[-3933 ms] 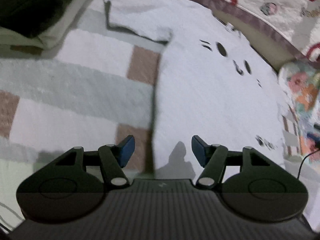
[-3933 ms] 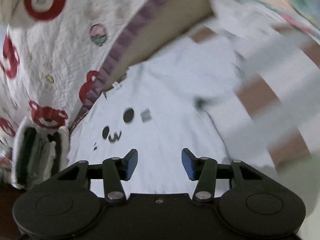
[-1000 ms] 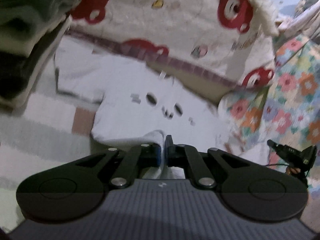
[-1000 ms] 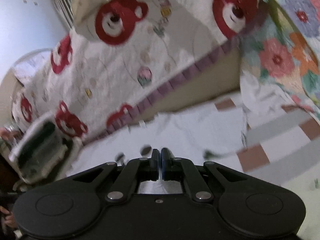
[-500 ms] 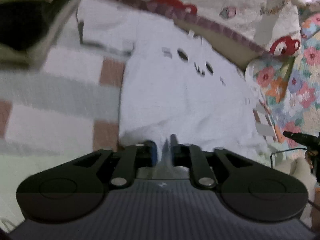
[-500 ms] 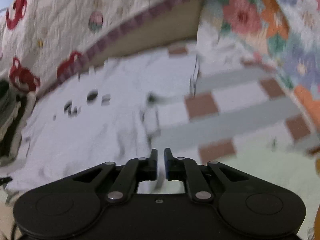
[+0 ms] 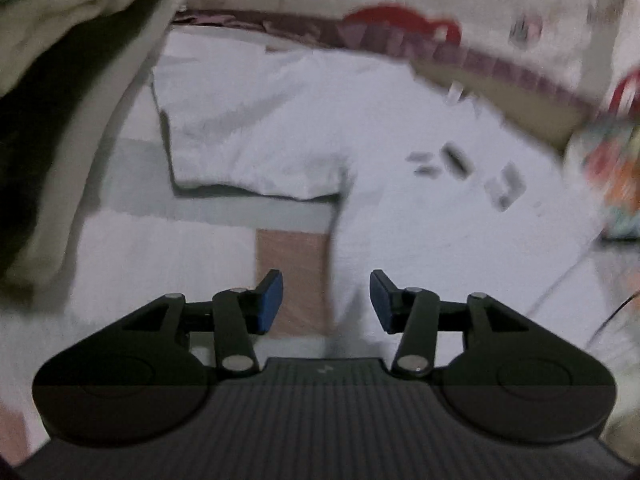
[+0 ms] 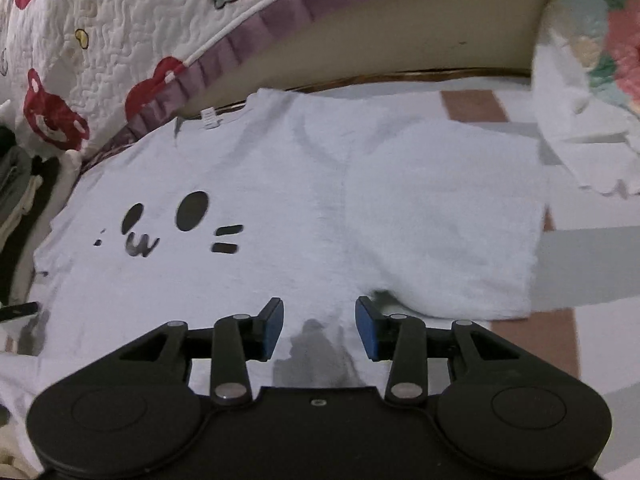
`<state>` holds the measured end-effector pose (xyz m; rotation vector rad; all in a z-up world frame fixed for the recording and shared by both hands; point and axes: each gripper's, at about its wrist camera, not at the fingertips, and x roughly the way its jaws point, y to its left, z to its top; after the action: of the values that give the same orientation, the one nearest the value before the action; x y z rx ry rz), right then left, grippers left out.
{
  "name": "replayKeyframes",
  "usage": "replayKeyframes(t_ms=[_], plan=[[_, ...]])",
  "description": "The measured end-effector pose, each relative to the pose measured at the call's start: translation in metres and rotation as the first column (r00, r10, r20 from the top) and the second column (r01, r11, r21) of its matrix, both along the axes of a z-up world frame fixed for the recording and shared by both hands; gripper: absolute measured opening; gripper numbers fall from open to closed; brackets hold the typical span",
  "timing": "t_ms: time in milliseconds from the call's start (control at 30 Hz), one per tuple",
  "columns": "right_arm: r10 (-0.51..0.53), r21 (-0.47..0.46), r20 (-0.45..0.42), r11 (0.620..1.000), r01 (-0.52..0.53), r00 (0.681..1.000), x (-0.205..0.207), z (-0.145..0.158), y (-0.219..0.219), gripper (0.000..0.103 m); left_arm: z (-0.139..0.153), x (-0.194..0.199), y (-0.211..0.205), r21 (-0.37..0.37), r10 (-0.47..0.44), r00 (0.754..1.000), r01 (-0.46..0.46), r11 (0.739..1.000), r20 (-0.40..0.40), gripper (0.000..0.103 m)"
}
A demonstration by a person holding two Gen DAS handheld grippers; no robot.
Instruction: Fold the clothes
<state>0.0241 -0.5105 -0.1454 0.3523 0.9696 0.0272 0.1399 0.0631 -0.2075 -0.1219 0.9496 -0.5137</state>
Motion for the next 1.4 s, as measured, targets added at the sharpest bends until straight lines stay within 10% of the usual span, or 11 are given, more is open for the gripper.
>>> replayKeyframes(t_ms=[100, 267, 400, 600, 667, 900, 1000, 1200, 1400], plan=[[0.026, -0.042, -0.023, 0.999, -0.027, 0.999, -0.005, 0.003, 0.002, 0.045, 0.001, 0.009, -0.004, 0.012, -0.046, 0.999, 0.046, 0.999, 0.008, 0.047], [-0.069, 0.05, -0.024, 0.996, 0.07, 0.997, -0.02, -0.008, -0.022, 0.046, -0.008, 0.022, 0.001, -0.169, -0.094, 0.99, 0.076, 0.983, -0.103, 0.047], [-0.127, 0.164, 0.031, 0.979, 0.121, 0.991, -0.023, -0.016, -0.036, 0.046, -0.021, 0.022, 0.009, -0.442, -0.107, 0.969, -0.001, 0.897, -0.221, 0.046], [-0.14, 0.182, 0.011, 0.974, 0.135, 0.99, -0.002, -0.038, -0.044, 0.045, -0.015, 0.014, -0.001, -0.318, -0.095, 0.989, 0.053, 0.947, -0.117, 0.046], [-0.035, 0.091, 0.061, 0.995, 0.029, 0.998, 0.008, -0.033, -0.029, 0.01, -0.015, 0.015, -0.002, -0.304, -0.084, 0.99, 0.045, 0.952, -0.117, 0.045], [-0.028, 0.062, 0.274, 0.998, 0.011, 0.961, 0.021, 0.007, -0.031, 0.01, -0.012, 0.025, -0.012, -0.31, -0.113, 0.976, 0.05, 0.949, -0.188, 0.029], [-0.053, 0.089, 0.226, 0.995, 0.033, 0.973, 0.02, -0.006, -0.037, 0.01, -0.018, 0.029, -0.013, -0.436, -0.14, 0.952, 0.008, 0.9, -0.271, 0.013], [-0.101, 0.178, 0.253, 0.982, 0.056, 0.962, 0.002, -0.019, -0.045, 0.017, -0.009, 0.027, -0.025, -0.285, -0.138, 0.972, 0.079, 0.955, -0.192, 0.008], [-0.038, 0.212, 0.192, 0.977, -0.004, 0.981, 0.009, -0.029, -0.039, 0.043, -0.018, 0.039, -0.027, -0.296, -0.188, 0.951, 0.11, 0.949, -0.247, 0.012]])
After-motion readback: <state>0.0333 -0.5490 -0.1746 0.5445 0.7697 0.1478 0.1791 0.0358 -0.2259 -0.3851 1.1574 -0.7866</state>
